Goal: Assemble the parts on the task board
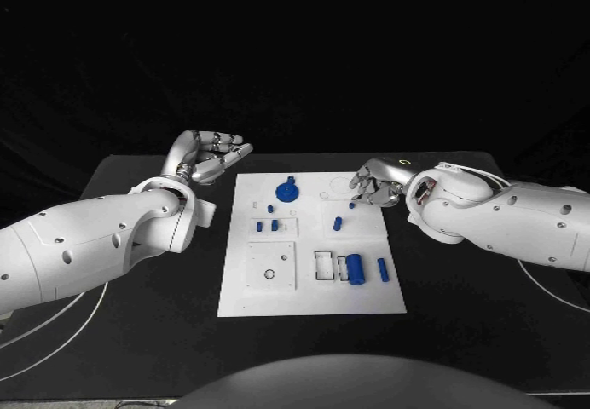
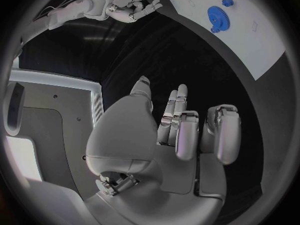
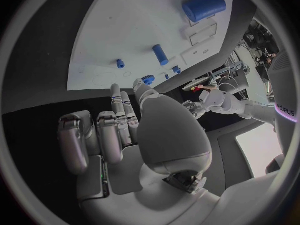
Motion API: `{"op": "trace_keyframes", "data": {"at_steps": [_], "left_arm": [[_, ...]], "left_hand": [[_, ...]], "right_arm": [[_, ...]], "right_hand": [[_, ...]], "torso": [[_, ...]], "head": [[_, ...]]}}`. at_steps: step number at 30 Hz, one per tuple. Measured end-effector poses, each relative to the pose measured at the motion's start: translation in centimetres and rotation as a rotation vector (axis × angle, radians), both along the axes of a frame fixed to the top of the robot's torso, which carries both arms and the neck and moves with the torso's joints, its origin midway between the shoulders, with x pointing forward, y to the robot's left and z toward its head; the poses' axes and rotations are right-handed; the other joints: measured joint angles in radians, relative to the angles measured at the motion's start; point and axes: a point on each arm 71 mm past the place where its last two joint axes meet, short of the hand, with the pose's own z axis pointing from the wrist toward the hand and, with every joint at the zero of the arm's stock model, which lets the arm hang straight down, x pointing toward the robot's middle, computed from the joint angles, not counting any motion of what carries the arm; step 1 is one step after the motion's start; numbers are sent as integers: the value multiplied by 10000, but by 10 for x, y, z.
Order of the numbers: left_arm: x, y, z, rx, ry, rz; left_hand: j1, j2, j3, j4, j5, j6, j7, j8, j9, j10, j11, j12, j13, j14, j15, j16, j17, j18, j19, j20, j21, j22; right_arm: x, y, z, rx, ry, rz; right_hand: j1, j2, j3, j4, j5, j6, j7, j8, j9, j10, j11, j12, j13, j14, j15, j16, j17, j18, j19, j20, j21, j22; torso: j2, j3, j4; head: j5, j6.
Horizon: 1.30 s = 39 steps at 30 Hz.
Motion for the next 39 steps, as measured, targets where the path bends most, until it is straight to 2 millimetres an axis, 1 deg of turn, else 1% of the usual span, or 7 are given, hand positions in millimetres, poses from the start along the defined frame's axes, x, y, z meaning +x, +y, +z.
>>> {"op": "trace_keyframes", "data": {"at_steps": [7,18,20,21,27,30,39], "left_arm": [[0,1,-1,-109,99,85],[0,3,-1,-159,152,156],[0,4,-1,-161,156,168],[0,4,-1,-162,158,173],[0,5,-1,-166,165,191],[0,5,-1,-169,169,199],[0,6,-1,-172,182,210]], "left_hand": [[69,69,0,0,0,0,0,0,1,1,3,0,0,0,0,49,0,1,0,0,66,0],[122,122,-27,-28,0,1,-1,0,1,2,3,0,0,-1,0,107,-1,1,0,0,119,0],[122,121,-27,-27,0,1,-1,0,1,2,3,0,-1,-1,0,107,-1,0,0,0,119,0],[122,122,-27,-27,0,1,-1,0,1,2,3,0,-1,-1,0,107,-2,1,0,0,119,0],[118,125,-27,-27,1,1,-1,0,1,2,3,0,-1,-1,0,107,-2,1,0,0,119,0],[137,216,-27,-27,0,1,-1,0,2,2,3,0,-1,0,0,107,-2,1,0,0,119,0],[136,215,-27,-27,1,1,-2,0,2,2,3,0,-1,-1,0,107,-3,0,0,0,119,0]], "right_arm": [[0,2,-3,-553,110,9],[4,8,-9,-1043,369,-43],[4,10,-11,-1118,437,-43],[4,10,-12,-1148,464,-42],[4,14,-15,-1347,632,-46],[4,15,-16,-1455,709,-85],[4,14,-19,-1702,868,-267]], "right_hand": [[0,0,0,0,-39,88,21,0,-30,73,0,-120,-150,0,-1,0,7,0,0,0,0,-1],[0,1,42,-42,-77,205,-97,-77,-101,107,35,-249,-350,-1,-1,0,7,0,0,-1,0,-2],[52,-52,83,-84,-77,264,-156,-77,-110,163,-20,-271,-395,-1,-1,0,7,0,0,0,0,-2],[51,-51,84,-84,-77,279,-171,-77,-114,183,3,-271,-413,-1,-1,0,6,1,0,0,0,-2],[51,-51,111,-111,-77,399,-220,-125,-143,267,-55,-331,-478,-1,-2,0,6,1,0,-1,0,-3],[77,-25,166,-166,-77,399,-220,-125,-166,270,-58,-384,-492,39,-42,0,6,0,0,-1,0,-4],[198,15,234,-235,-77,494,-243,-165,-198,372,-160,-424,-503,-1,-78,0,5,1,0,-1,0,-4]], "torso": [[-1,0,1],[0,0,6],[-1,1,6],[-1,1,7],[-6,1,3],[-8,1,2],[-9,1,0]], "head": [[-39,-35],[-67,-51],[-67,-56],[-62,-62],[-65,-71],[-82,-80],[-122,-89]]}}
